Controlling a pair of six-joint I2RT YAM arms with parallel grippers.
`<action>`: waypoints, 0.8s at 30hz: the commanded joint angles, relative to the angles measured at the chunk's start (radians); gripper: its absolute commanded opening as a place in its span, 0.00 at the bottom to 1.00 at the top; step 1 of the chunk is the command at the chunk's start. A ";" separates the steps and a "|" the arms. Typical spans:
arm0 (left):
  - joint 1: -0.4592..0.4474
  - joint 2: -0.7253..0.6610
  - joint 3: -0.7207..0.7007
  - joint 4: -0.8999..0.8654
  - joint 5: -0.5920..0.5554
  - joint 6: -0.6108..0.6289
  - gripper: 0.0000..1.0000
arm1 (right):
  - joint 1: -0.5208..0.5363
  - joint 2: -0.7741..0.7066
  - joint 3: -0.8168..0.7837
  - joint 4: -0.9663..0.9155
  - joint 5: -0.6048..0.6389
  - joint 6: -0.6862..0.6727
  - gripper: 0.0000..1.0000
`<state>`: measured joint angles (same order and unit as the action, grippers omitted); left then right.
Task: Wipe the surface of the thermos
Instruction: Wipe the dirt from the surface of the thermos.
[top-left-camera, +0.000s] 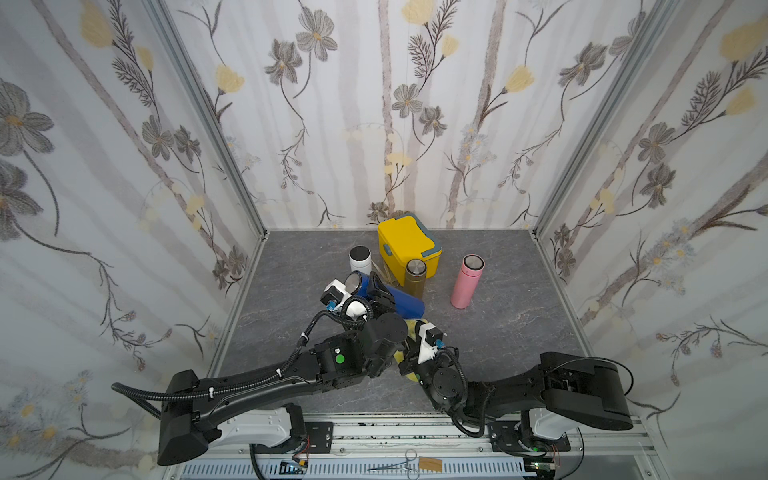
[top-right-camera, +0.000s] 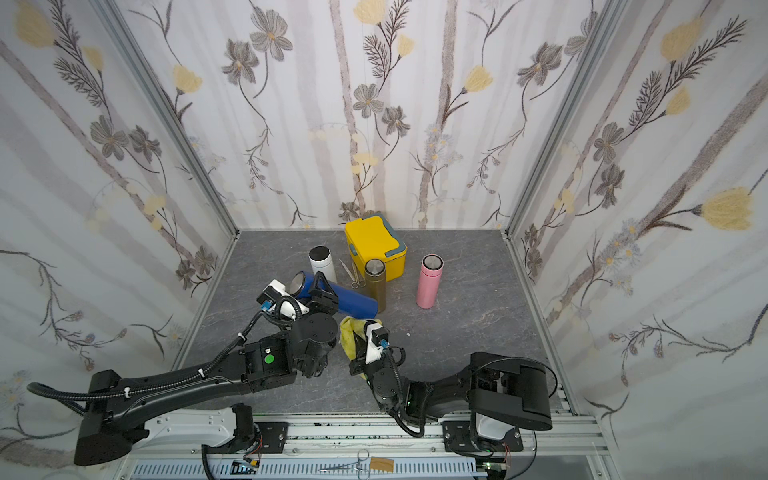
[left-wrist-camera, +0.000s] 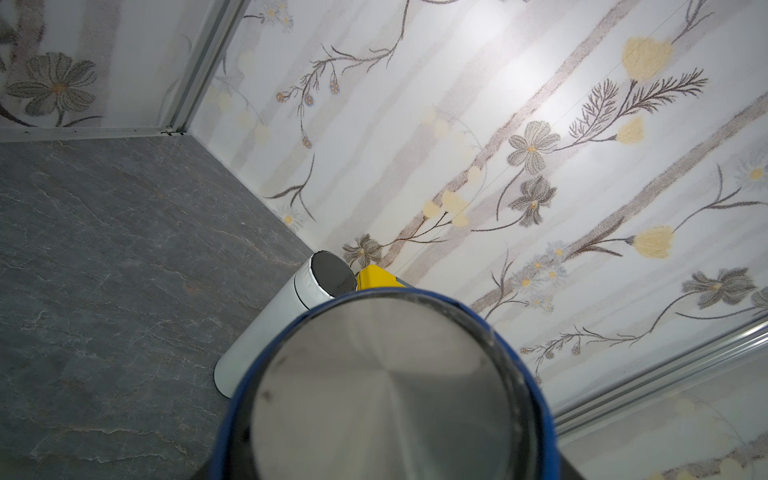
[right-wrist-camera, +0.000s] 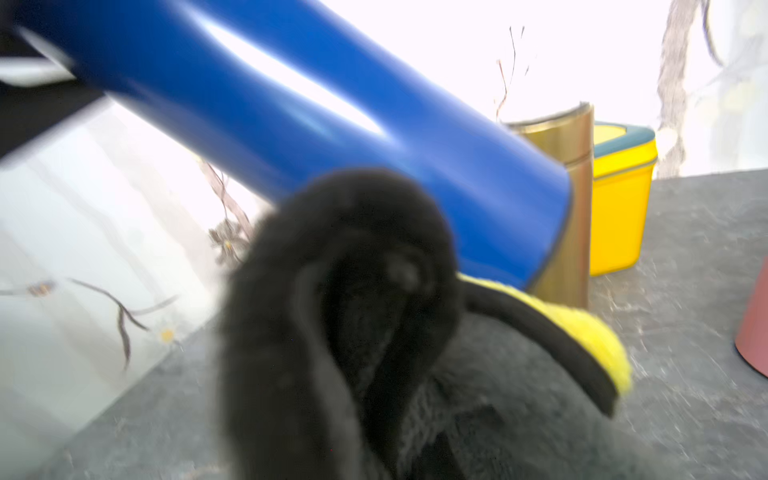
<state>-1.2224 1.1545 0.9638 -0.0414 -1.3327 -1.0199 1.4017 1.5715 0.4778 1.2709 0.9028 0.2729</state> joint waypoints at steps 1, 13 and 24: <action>0.000 -0.006 -0.002 -0.005 -0.014 -0.028 0.00 | 0.019 0.059 0.081 0.227 0.031 -0.152 0.00; -0.001 -0.025 -0.010 -0.008 -0.014 -0.036 0.00 | 0.025 0.409 0.303 0.573 0.301 -0.393 0.00; -0.003 -0.044 -0.020 -0.008 -0.009 -0.037 0.00 | 0.014 0.427 0.438 0.574 0.256 -0.452 0.00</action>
<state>-1.2243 1.1164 0.9478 -0.0677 -1.3148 -1.0458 1.4136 1.9892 0.8501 1.5894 1.1946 -0.1154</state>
